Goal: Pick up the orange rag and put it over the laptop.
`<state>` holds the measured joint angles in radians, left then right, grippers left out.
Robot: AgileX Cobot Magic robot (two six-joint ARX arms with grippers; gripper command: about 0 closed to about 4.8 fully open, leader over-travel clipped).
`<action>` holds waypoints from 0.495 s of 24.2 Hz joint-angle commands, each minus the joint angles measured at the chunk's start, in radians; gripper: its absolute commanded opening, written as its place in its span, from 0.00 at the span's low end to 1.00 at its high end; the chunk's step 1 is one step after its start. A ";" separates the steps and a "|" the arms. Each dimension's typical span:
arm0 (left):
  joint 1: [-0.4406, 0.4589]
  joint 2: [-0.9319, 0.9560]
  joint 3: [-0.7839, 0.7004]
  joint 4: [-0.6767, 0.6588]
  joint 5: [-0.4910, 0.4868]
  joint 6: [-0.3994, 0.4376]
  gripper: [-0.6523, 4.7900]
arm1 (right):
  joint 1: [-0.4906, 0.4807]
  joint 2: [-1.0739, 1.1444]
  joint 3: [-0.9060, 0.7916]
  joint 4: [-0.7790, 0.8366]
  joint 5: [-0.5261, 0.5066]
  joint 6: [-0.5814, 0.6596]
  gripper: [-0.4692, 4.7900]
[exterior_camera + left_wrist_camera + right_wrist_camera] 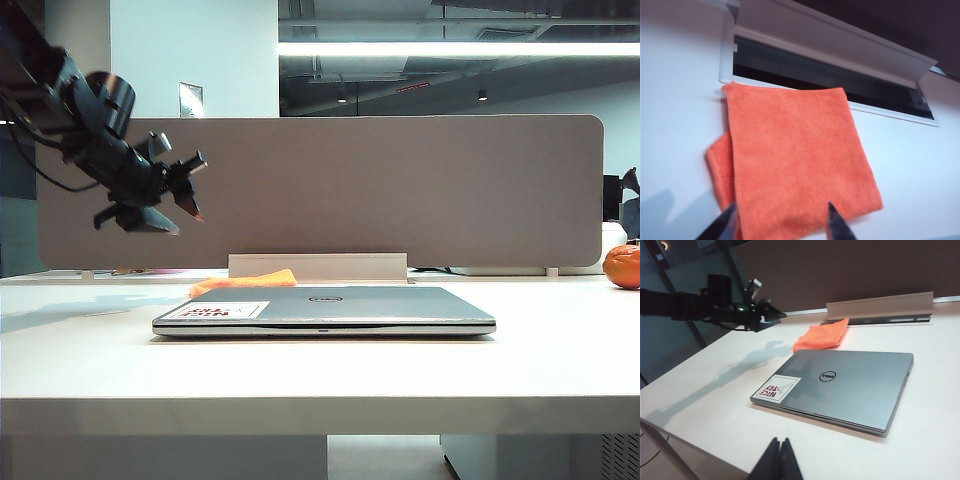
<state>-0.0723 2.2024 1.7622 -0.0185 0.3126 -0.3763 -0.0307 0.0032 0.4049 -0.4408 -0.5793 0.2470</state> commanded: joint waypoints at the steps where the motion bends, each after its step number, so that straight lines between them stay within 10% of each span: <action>1: -0.010 0.035 0.020 0.031 0.005 -0.010 0.52 | 0.000 0.000 0.004 0.010 0.004 0.003 0.08; 12: -0.035 0.166 0.020 0.125 -0.021 -0.010 0.58 | 0.000 0.000 0.004 0.010 0.004 0.003 0.08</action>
<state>-0.1062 2.3669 1.7760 0.0795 0.2955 -0.3862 -0.0307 0.0032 0.4049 -0.4412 -0.5766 0.2470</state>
